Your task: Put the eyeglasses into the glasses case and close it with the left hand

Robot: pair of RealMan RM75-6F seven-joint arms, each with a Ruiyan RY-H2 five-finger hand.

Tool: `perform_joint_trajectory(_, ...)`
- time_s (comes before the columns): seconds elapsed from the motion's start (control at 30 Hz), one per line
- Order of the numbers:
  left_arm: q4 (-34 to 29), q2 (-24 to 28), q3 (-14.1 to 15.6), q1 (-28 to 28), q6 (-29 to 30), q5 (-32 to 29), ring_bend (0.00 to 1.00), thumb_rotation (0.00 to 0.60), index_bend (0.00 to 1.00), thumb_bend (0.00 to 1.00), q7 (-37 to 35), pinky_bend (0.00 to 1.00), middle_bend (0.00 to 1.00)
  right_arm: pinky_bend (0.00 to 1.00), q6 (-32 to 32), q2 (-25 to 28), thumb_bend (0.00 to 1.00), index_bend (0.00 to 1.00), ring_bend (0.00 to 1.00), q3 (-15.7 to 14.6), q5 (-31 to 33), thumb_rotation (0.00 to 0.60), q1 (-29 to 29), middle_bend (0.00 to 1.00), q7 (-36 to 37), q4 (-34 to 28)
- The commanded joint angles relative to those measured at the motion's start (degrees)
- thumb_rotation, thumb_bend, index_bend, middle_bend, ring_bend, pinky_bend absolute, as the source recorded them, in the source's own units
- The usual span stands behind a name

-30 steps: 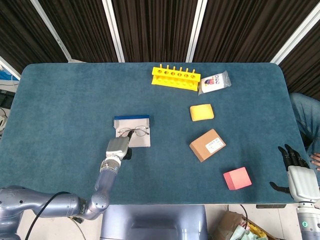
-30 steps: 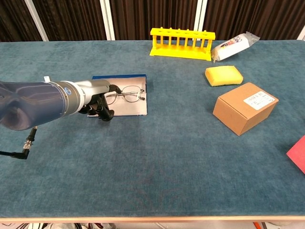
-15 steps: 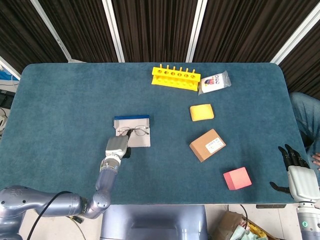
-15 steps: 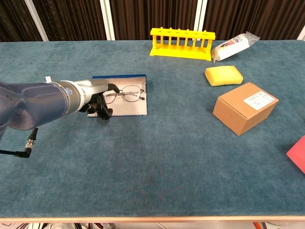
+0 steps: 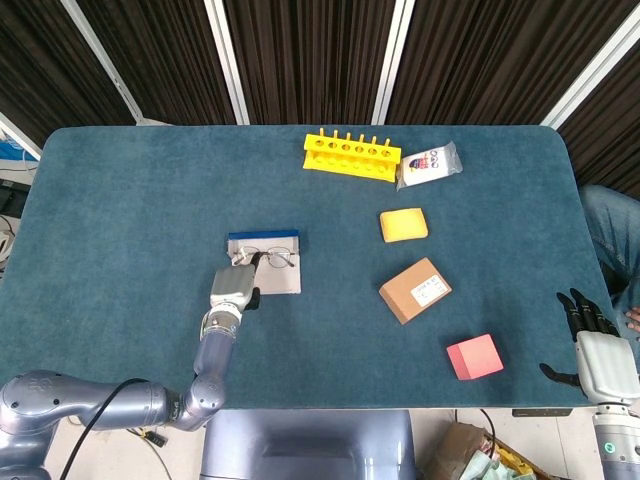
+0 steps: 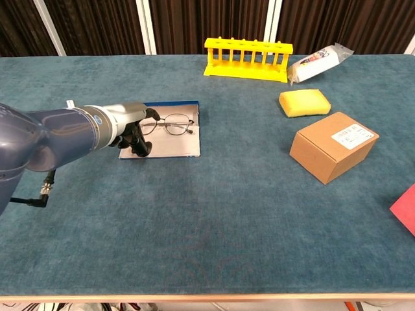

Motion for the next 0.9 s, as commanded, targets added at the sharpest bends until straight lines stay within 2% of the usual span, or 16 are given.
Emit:
perform_joint_trajectory(0.03, 0.7, -0.4, -0.2, -0.3, 0.1, -0.1, 0.83, 0.6, 0.0, 0.57, 0.4, 0.92, 0.82, 0.23, 0.0, 0.0, 0.16, 0.07, 0.1, 0.0, 0.0, 0.6, 0.0, 0.02, 0.0, 0.0)
perform_joint_trajectory(0.9, 4.4, -2.2, -0.9, -0.4, -0.5, -0.5, 0.83, 0.6, 0.0, 0.57, 1.7, 0.92, 0.82, 0.23, -0.2, 0.1, 0.16, 0.07, 0.1, 0.2, 0.6, 0.6, 0.0, 0.02, 0.1, -0.3)
